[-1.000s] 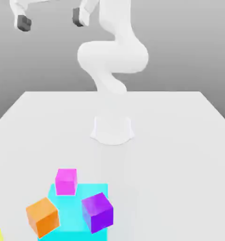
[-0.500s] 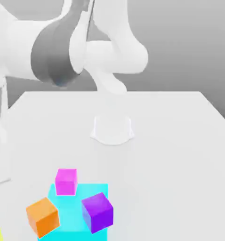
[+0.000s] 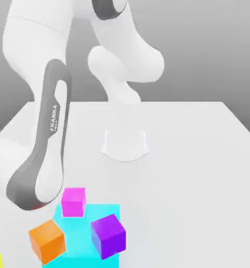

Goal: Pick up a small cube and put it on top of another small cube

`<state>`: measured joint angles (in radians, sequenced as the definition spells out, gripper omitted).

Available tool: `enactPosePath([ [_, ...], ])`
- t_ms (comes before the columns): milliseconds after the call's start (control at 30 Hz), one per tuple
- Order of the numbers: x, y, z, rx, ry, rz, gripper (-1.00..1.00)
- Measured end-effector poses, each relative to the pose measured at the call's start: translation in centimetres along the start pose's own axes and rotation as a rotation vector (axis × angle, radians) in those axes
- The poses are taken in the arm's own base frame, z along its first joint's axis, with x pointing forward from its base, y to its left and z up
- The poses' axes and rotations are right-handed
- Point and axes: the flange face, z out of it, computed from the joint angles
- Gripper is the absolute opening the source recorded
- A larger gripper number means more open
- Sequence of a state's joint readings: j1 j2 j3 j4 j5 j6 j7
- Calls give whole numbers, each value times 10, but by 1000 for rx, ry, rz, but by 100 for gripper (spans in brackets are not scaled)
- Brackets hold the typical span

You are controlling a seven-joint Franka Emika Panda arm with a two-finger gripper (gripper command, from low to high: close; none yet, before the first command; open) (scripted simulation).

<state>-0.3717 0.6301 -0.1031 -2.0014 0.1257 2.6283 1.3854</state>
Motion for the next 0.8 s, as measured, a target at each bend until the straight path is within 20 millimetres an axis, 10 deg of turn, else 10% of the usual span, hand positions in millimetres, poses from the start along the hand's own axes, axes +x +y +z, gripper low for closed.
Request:
enactPosePath([
  [67,0,0,0,-1,0,1,-100],
  [300,-20,6,-95,31,-15,-78,-100],
  [800,-99,134,-207,68,-38,-551,-100],
])
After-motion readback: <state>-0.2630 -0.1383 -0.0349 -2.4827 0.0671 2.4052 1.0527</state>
